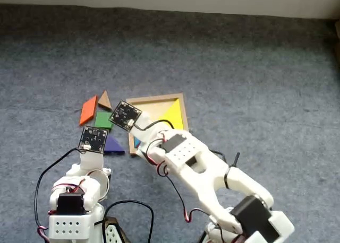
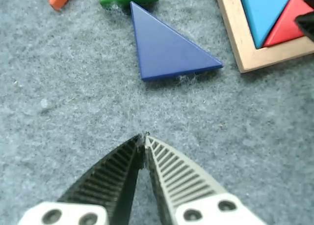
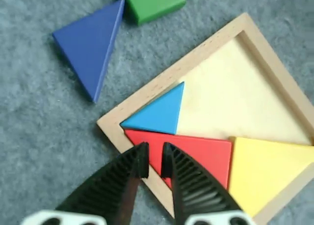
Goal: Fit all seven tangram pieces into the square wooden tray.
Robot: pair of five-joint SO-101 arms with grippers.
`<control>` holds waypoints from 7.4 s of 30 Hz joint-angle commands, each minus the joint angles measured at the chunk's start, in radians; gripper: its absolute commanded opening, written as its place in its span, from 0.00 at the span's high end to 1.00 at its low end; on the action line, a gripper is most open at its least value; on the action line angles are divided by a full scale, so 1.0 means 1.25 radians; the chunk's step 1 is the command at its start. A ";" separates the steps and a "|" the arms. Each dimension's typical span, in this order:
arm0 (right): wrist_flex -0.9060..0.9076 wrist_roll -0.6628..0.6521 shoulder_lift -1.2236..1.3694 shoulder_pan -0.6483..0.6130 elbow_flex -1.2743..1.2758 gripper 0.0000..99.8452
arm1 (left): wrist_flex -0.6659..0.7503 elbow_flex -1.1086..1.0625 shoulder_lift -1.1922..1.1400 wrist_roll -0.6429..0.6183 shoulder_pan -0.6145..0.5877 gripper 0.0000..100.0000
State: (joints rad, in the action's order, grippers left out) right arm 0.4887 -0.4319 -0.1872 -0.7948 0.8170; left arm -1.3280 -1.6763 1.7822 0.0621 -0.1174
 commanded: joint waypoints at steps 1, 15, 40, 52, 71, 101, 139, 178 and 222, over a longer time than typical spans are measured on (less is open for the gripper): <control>-0.003 -0.009 -0.126 0.025 0.025 0.94 | -0.006 -0.015 0.030 -0.007 -0.010 0.99; 0.001 0.044 -0.719 0.228 0.361 0.94 | -0.006 -0.015 0.030 -0.007 -0.010 0.99; 0.323 0.147 -1.286 0.445 0.662 0.94 | -0.006 -0.015 0.030 -0.007 -0.010 0.99; 0.392 0.147 -1.319 0.446 0.679 1.00 | -0.006 -0.015 0.030 -0.007 -0.010 0.99; 0.388 0.149 -1.319 0.463 0.719 1.00 | -0.006 -0.014 0.031 -0.006 0.079 0.99; 0.387 0.147 -1.319 0.460 0.742 1.00 | 0.033 0.403 -0.031 0.405 -0.068 0.90; 0.386 0.146 -1.319 0.441 0.748 0.99 | 0.104 1.197 -1.553 0.126 -0.085 0.71; 0.386 0.146 -1.319 0.424 0.748 0.99 | 0.023 1.323 -1.780 0.122 -0.006 0.83; 0.386 0.146 -1.319 0.452 0.744 0.99 | 0.228 1.028 -1.386 0.058 0.321 0.84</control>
State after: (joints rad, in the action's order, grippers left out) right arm 0.9735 -0.2570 -1.8197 -0.2455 1.6717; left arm -1.0994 -0.3905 0.0084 0.1373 0.2954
